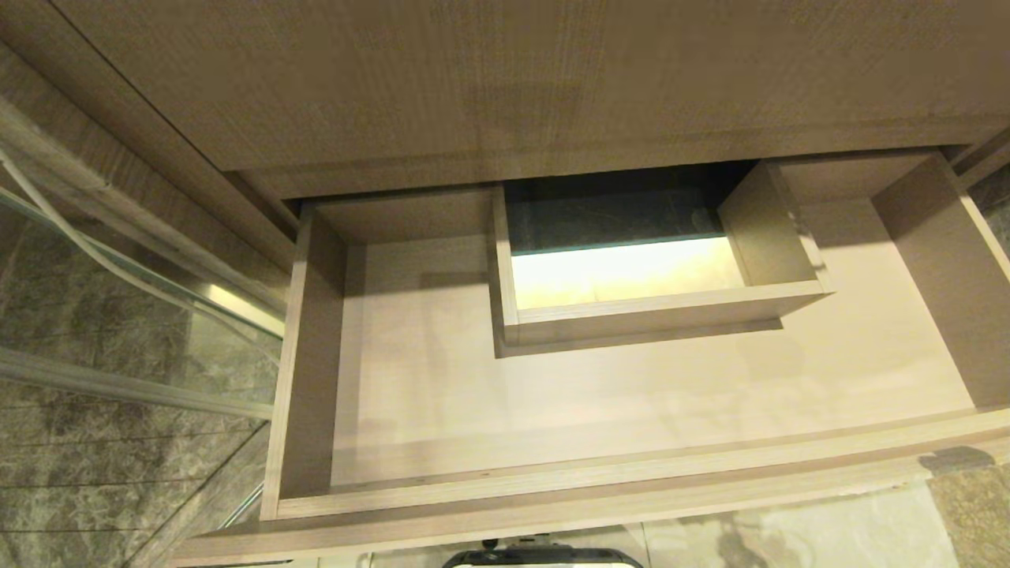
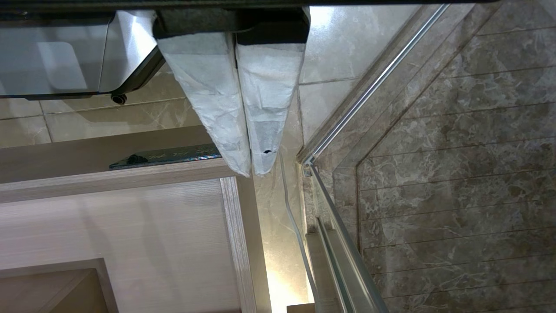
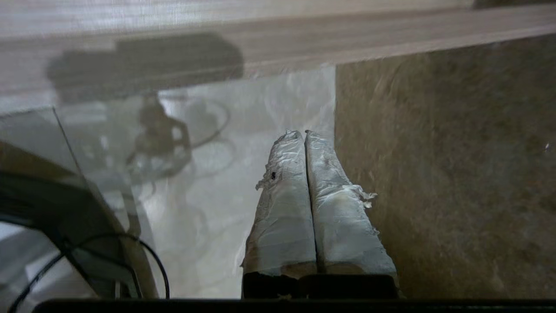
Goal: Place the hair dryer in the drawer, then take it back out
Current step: Close the drawer
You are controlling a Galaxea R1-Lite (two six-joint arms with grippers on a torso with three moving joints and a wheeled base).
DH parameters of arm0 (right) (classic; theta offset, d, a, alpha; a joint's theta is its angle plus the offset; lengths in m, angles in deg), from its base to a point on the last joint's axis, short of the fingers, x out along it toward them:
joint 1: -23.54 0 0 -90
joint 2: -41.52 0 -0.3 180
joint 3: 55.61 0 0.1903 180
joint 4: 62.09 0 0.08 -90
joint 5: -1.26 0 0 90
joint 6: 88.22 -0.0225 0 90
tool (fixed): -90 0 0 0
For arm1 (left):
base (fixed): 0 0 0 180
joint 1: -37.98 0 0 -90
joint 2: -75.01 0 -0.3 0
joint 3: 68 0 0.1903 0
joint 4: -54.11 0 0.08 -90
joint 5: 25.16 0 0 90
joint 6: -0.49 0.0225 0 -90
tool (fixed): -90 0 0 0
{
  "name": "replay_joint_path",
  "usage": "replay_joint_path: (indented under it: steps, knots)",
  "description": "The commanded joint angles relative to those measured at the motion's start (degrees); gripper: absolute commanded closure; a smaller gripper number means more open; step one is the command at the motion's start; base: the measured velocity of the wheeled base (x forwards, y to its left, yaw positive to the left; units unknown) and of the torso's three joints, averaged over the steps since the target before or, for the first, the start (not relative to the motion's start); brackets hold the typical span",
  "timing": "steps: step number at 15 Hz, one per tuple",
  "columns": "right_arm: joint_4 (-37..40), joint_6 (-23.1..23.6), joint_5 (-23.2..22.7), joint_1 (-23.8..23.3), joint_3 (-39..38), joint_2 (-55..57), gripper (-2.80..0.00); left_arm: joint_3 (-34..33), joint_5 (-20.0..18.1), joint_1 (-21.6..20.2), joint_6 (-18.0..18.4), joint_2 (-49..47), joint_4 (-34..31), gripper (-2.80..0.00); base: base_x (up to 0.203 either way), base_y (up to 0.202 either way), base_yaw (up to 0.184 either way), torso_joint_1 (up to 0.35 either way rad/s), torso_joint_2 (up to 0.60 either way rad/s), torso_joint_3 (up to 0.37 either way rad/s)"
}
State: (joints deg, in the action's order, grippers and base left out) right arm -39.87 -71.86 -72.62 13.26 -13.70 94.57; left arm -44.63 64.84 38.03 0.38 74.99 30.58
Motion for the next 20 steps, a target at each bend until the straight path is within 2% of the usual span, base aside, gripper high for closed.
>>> replay_joint_path:
  steps: [1,7,8,11,12,14,17,18,20]
  knots:
    - [0.1,0.0,-0.5,0.0,-0.5,5.3,0.00,-0.1,0.0,0.0,0.0,0.0,0.0,0.00,0.000,0.000,0.000,0.000,0.00,0.000]
    - [-5.5,0.0,-4.3,0.0,2.4,12.3,0.00,-0.1,0.0,0.0,0.0,0.0,0.0,0.00,0.000,0.000,0.000,0.000,0.00,0.000]
    - [-7.2,0.0,-6.5,0.0,2.9,13.1,0.00,-0.1,0.0,0.0,0.0,0.0,0.0,0.00,0.000,0.000,0.000,0.000,0.00,0.000]
    - [-12.8,-0.1,-8.7,0.0,5.1,16.6,0.00,-0.1,0.0,0.0,0.0,0.0,0.0,0.00,0.000,0.000,0.000,0.000,0.00,0.000]
    - [-13.8,-0.6,-9.6,0.0,8.0,18.2,0.00,0.0,0.0,0.0,0.0,0.0,0.0,0.00,0.000,0.000,0.000,0.000,0.00,0.000]
    - [-17.3,-4.5,-12.1,0.0,16.5,23.7,0.00,-0.1,0.0,0.0,0.0,0.0,0.0,0.00,0.000,0.000,0.000,0.000,0.00,0.000]
    - [-23.9,-8.3,-13.4,-0.1,30.7,32.5,0.00,-0.1,0.0,0.0,0.0,0.0,0.0,0.00,0.000,0.000,0.000,0.000,0.00,0.000]
    - [-25.4,-8.8,-13.5,-0.4,33.2,34.4,0.00,-0.1,0.0,0.0,0.0,0.0,0.0,0.00,0.000,0.000,0.000,0.000,0.00,0.000]
    - [-25.5,-8.8,-13.8,-1.2,32.5,33.7,0.00,-0.1,0.0,0.0,0.0,0.0,0.0,0.00,0.000,0.000,0.000,0.000,0.00,0.000]
